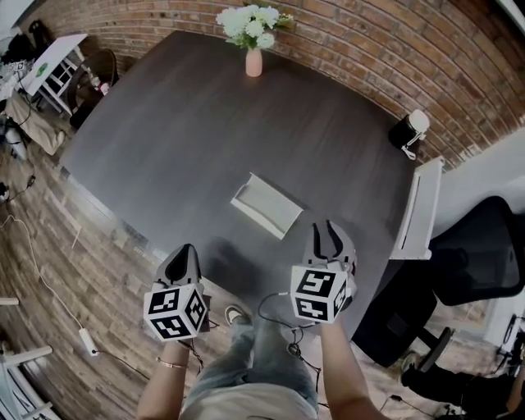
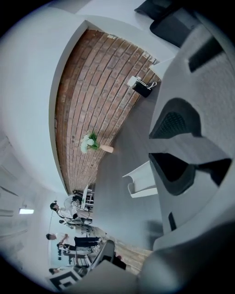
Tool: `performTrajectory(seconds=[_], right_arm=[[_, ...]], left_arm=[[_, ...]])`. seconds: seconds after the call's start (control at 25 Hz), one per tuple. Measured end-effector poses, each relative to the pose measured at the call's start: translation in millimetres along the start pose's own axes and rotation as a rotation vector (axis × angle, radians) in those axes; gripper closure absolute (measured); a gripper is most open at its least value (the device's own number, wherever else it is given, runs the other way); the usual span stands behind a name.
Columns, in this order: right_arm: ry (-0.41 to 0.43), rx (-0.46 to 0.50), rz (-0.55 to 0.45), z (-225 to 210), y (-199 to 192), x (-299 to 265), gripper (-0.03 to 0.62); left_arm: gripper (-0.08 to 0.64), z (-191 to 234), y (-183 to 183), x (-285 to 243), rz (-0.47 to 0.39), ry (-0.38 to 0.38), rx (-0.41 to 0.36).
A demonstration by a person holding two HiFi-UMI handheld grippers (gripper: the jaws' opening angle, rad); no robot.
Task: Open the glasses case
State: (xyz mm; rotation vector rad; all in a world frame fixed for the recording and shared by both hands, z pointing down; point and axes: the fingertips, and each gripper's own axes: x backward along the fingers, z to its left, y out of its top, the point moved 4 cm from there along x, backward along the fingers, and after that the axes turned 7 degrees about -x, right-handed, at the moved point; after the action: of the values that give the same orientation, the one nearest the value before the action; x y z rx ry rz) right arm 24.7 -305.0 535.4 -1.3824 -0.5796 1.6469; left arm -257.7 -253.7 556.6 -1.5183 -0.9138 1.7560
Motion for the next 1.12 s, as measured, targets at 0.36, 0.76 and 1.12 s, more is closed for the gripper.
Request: performTrajectory(seconds=[0.36,0.76,1.12], right_arm=[[0.022,-0.289,-0.099,-38,23,70,0.572],[-0.031,-0.417,-0.167,-68,21,134,0.588],[-0.077,-0.498,-0.214,-96,18,144,0.588]], left_arm=[[0.565,-13,40,29,-0.118,-0.075,-0.026],[0.565,-38,110,55,-0.291,-0.156,-0.071],[0.565,-49,144,54,-0.356,-0.176,-0.094]])
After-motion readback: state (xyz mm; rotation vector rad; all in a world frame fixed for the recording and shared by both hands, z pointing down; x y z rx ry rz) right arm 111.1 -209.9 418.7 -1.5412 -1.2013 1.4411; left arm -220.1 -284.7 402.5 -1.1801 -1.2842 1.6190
